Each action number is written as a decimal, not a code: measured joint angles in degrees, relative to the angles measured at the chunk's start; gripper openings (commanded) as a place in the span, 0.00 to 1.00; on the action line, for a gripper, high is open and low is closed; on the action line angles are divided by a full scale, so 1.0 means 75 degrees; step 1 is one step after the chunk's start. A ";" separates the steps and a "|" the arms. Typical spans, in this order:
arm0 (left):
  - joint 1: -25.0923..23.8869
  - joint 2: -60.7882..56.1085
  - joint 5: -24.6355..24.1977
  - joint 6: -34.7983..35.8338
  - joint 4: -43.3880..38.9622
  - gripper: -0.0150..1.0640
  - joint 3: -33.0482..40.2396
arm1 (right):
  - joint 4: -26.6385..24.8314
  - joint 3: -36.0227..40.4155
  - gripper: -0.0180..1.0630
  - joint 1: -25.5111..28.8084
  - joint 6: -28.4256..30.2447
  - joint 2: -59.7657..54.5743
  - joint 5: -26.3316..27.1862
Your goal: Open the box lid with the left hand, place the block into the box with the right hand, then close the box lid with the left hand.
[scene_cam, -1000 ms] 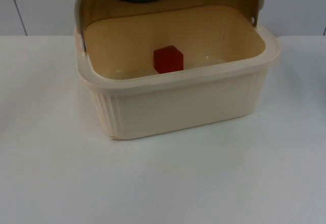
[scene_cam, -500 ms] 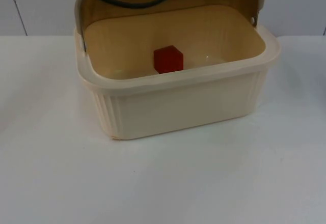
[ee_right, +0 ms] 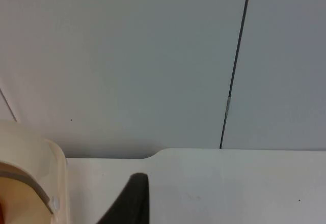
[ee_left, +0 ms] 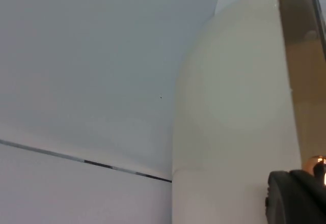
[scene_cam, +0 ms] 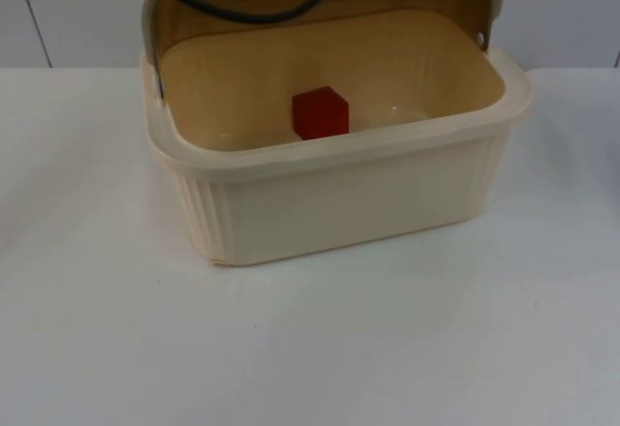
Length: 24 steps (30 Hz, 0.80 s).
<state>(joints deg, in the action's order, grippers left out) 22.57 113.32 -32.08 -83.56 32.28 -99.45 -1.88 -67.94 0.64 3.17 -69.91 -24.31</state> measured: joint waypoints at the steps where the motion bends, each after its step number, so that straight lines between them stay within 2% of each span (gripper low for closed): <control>1: 0.0000 0.0000 0.0000 0.0000 -0.0039 0.01 0.0000 | 0.0000 0.0000 0.98 0.0000 0.0000 0.0000 0.0000; 14: 0.0000 0.0054 -0.0180 0.0187 -0.0131 0.01 0.0000 | 0.0000 0.0000 0.98 0.0000 0.0000 0.0000 0.0000; 19: 0.0000 0.0054 -0.0443 0.0368 -0.0131 0.01 -0.0006 | 0.0000 0.0000 0.98 0.0000 0.0000 0.0000 0.0000; 24: 0.0000 0.0054 -0.0674 0.0892 -0.0143 0.01 -0.0006 | 0.0000 0.0000 0.98 0.0000 0.0000 0.0000 0.0000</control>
<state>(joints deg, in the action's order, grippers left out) 22.57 113.72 -37.14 -76.87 31.21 -99.49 -1.88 -67.94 0.64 3.17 -69.91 -24.31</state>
